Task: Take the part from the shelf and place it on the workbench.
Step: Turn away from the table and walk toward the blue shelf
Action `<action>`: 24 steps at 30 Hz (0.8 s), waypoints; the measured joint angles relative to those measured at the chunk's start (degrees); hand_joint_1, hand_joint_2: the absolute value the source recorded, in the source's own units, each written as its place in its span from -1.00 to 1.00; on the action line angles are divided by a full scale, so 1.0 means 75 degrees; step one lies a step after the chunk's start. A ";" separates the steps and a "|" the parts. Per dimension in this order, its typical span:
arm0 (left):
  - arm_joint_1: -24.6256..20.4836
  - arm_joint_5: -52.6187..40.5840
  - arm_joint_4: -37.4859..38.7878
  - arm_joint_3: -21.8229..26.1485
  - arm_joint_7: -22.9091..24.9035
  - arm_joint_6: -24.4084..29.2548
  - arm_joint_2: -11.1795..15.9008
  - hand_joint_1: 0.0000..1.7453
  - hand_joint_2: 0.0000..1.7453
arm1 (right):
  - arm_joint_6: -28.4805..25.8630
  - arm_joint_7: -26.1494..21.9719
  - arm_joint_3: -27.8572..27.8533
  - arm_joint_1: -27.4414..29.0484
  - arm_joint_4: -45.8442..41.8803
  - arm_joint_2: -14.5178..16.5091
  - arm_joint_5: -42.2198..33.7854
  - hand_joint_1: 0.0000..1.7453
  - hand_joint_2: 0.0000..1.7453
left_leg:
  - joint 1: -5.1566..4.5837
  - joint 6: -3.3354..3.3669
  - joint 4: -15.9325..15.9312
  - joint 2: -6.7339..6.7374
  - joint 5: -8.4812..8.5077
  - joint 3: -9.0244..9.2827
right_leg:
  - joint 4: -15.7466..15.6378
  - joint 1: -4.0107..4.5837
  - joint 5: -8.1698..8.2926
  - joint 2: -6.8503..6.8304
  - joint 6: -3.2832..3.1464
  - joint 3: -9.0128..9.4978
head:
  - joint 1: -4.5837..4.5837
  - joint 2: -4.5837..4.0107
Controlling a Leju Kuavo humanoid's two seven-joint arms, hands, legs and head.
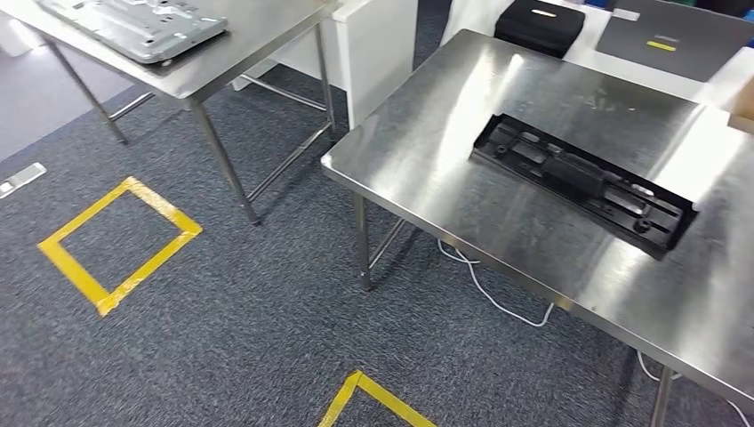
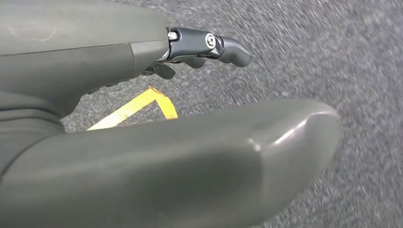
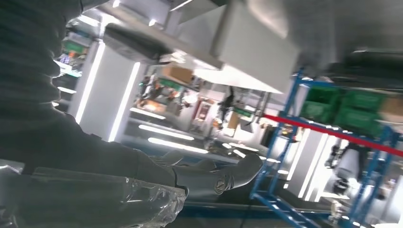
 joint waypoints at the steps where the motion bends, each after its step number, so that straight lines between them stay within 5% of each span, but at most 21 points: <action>1: -0.0003 -0.0001 0.0000 -0.0001 0.0001 0.0000 0.0013 -1.00 -1.00 | -0.0001 0.0000 -0.0010 0.0015 -0.0005 -0.0002 -0.0005 -1.00 1.00 | -0.0018 0.0102 -0.0527 -0.0149 0.0217 0.0288 | -0.0006 0.0019 0.0017 0.0099 0.0011 -0.0003 | 0.0012 0.0000; 3: -0.0003 -0.0007 0.0004 -0.0004 0.0001 0.0001 0.0034 -1.00 -1.00 | -0.0004 0.0000 -0.0031 0.0035 -0.0012 -0.0001 -0.0012 -1.00 1.00 | -0.0055 0.0257 -0.1139 -0.0351 0.0427 0.0607 | -0.0025 0.0019 0.0059 0.0279 0.0054 -0.0016 | 0.0025 0.0000; 6: -0.0038 -0.0007 0.0006 -0.0009 0.0004 0.0001 0.0037 -1.00 -1.00 | -0.0021 -0.0015 -0.0048 0.0122 -0.0033 -0.0061 -0.0011 -1.00 1.00 | -0.0075 0.0307 -0.1353 -0.0168 0.0515 0.0697 | -0.0074 0.0020 0.0122 0.0395 0.0163 -0.0065 | 0.0025 0.0000; 8: -0.0065 -0.0007 0.0005 -0.0020 0.0001 0.0001 0.0026 -1.00 -1.00 | -0.0033 -0.0017 -0.0077 0.0112 -0.0044 -0.0150 -0.0011 -1.00 1.00 | -0.0050 0.0298 -0.1600 0.0003 0.0653 0.0783 | 0.0204 0.0058 -0.0038 0.0009 0.0179 -0.0259 | 0.0046 0.0000; 10: -0.0059 -0.0007 0.0007 -0.0031 0.0001 0.0001 0.0017 -1.00 -1.00 | -0.0042 -0.0015 -0.0104 0.0069 -0.0046 -0.0148 -0.0012 -1.00 1.00 | -0.0036 0.0280 -0.1701 0.0187 0.0716 0.0784 | 0.1060 0.0041 -0.0451 -0.0392 0.0161 -0.0686 | 0.0077 0.0000; 12: -0.0048 -0.0007 0.0009 -0.0037 0.0004 -0.0001 0.0004 -1.00 -1.00 | -0.0047 -0.0016 -0.0109 0.0111 -0.0047 -0.0092 -0.0012 -1.00 1.00 | -0.0019 0.0266 -0.1692 0.0396 0.0726 0.0732 | 0.1870 -0.0041 -0.0729 -0.0476 0.0239 -0.1044 | 0.0100 0.0000; 13: -0.0046 -0.0007 0.0009 -0.0041 0.0005 -0.0002 -0.0009 -1.00 -1.00 | -0.0047 -0.0017 -0.0110 0.0146 -0.0047 -0.0088 -0.0012 -1.00 1.00 | -0.0005 0.0245 -0.1679 0.0501 0.0724 0.0709 | 0.1915 -0.0099 -0.0712 -0.0513 0.0331 -0.1039 | 0.0098 0.0000; 16: -0.0048 -0.0007 0.0006 -0.0044 0.0007 -0.0005 -0.0012 -1.00 -1.00 | -0.0048 -0.0017 -0.0111 0.0160 -0.0046 -0.0090 -0.0012 -1.00 1.00 | 0.0045 0.0072 -0.1513 0.0791 0.0638 0.0634 | 0.0563 -0.0241 -0.0258 -0.0915 0.0679 -0.0244 | 0.0120 0.0000; 17: -0.0048 -0.0007 0.0003 -0.0044 0.0007 -0.0005 -0.0001 -1.00 -1.00 | -0.0048 -0.0017 -0.0112 0.0152 -0.0049 -0.0082 -0.0012 -1.00 1.00 | 0.0037 -0.0008 -0.1431 0.0884 0.0582 0.0611 | 0.0176 -0.0238 -0.0151 -0.1032 0.0693 -0.0024 | 0.0127 0.0000; 19: -0.0056 -0.0008 -0.0001 -0.0047 0.0006 -0.0004 0.0026 -1.00 -1.00 | -0.0048 -0.0018 -0.0112 0.0178 -0.0056 -0.0055 -0.0012 -1.00 1.00 | 0.0002 -0.0120 -0.1326 0.1049 0.0485 0.0602 | 0.0037 -0.0216 -0.0115 -0.1017 0.0547 0.0061 | 0.0108 0.0000; 21: -0.0069 -0.0009 0.0002 -0.0050 0.0004 -0.0003 0.0020 -1.00 -1.00 | -0.0048 -0.0018 -0.0113 0.0225 -0.0061 -0.0053 -0.0012 -1.00 1.00 | 0.0006 -0.0163 -0.1290 0.1152 0.0440 0.0617 | 0.0069 -0.0253 -0.0111 -0.0854 0.0439 0.0028 | 0.0071 0.0000; 24: -0.0075 -0.0009 0.0001 -0.0050 0.0003 -0.0002 0.0023 -1.00 -1.00 | -0.0048 -0.0017 -0.0113 0.0233 -0.0061 -0.0049 -0.0012 -1.00 1.00 | 0.0020 -0.0186 -0.1272 0.1198 0.0425 0.0614 | 0.0096 -0.0270 -0.0112 -0.0786 0.0420 0.0006 | 0.0071 0.0000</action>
